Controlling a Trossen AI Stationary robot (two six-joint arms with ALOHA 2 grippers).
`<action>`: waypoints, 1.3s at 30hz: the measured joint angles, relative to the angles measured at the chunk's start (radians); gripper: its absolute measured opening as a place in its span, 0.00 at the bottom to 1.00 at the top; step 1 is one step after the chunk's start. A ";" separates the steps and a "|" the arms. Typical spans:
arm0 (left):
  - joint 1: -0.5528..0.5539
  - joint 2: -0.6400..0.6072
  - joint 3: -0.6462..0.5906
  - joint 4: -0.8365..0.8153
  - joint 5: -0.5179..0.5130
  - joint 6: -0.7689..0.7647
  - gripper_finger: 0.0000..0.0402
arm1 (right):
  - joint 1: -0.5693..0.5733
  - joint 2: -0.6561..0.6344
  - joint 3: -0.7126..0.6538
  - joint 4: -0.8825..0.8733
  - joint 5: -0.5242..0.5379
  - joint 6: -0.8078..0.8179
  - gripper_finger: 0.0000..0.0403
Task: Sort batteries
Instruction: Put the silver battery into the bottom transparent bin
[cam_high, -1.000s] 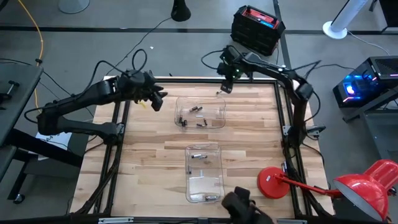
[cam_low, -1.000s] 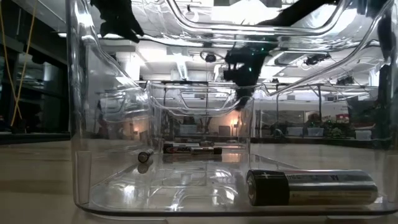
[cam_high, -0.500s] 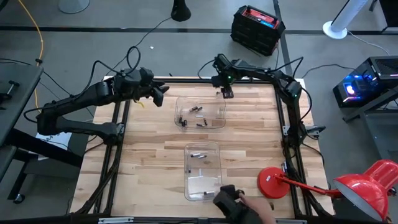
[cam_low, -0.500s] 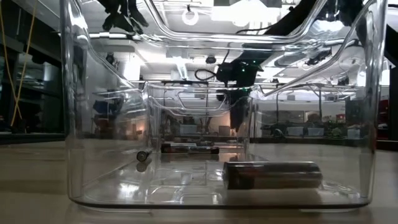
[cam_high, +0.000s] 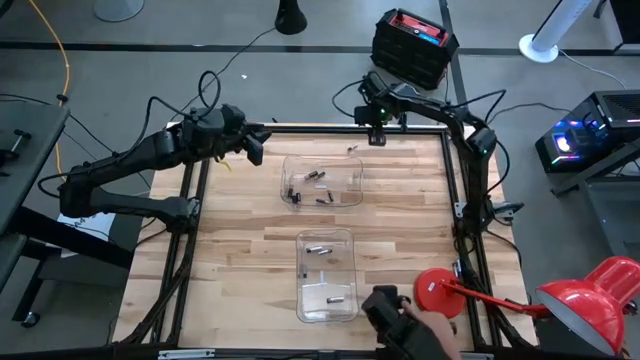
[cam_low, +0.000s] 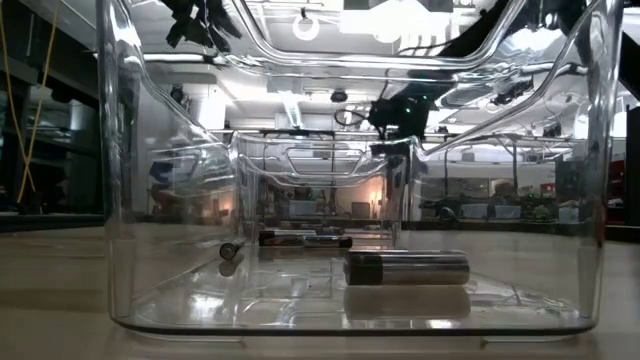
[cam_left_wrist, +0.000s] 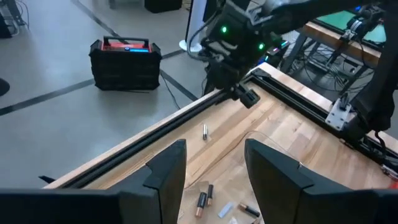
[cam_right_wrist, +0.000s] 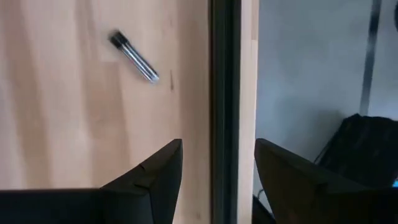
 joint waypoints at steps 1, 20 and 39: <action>0.000 0.000 0.000 -0.001 0.001 -0.002 0.40 | -0.001 0.000 -0.026 0.020 0.001 -0.031 0.48; -0.001 0.000 0.000 -0.025 0.014 -0.016 0.39 | 0.088 0.008 -0.205 0.302 -0.078 -0.342 0.48; -0.011 0.000 0.000 -0.080 0.092 -0.045 0.39 | 0.080 0.028 -0.206 0.363 -0.232 -0.108 0.47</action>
